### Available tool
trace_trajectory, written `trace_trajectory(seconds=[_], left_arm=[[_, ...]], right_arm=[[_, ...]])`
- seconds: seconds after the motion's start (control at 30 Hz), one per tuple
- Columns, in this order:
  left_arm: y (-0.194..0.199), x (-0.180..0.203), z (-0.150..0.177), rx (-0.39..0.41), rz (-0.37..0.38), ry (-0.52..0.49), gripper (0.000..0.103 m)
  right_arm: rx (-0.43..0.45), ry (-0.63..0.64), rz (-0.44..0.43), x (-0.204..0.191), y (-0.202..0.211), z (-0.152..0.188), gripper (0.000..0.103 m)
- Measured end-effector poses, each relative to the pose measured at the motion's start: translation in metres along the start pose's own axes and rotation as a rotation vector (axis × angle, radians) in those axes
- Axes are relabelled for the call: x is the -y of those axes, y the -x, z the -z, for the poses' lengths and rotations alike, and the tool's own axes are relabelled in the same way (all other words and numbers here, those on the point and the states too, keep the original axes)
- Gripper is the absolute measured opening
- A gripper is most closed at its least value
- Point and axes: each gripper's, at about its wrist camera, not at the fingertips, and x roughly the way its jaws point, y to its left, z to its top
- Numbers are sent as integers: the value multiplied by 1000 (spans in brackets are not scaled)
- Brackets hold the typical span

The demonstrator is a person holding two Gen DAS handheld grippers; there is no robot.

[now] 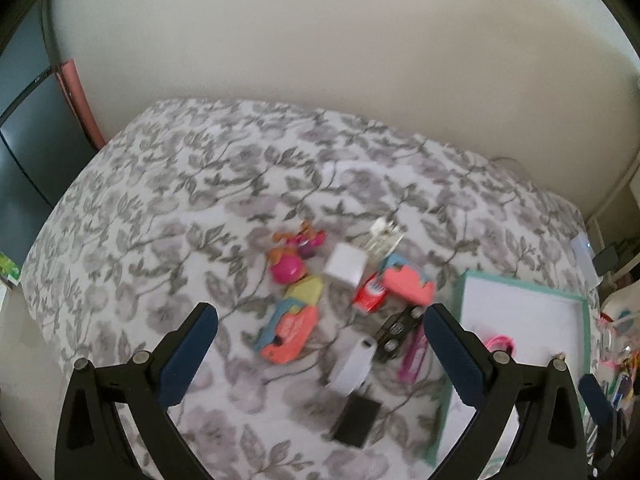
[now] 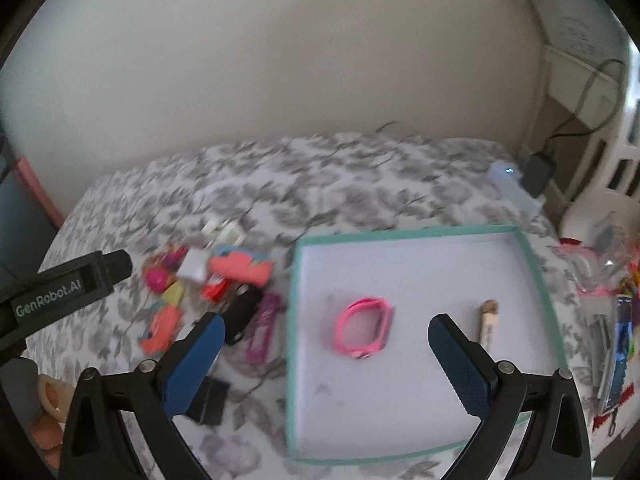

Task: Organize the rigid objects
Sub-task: 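Withdraw both open tools from the tray back toward the object pile, then grasp white round band with left tool while right tool grasps black charger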

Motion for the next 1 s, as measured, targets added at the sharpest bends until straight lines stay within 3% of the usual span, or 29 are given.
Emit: trace_trajectory(seconds=[0.17, 0.53, 1.0], left_arm=[[-12, -21, 10, -68, -13, 30, 103], [-60, -43, 33, -264, -82, 49, 103], [-90, -66, 43, -370, -117, 144, 103]], right_arm=[[-53, 96, 1, -32, -12, 12, 103], [-227, 185, -118, -69, -52, 38, 103], [-331, 279, -114, -98, -90, 61, 103]])
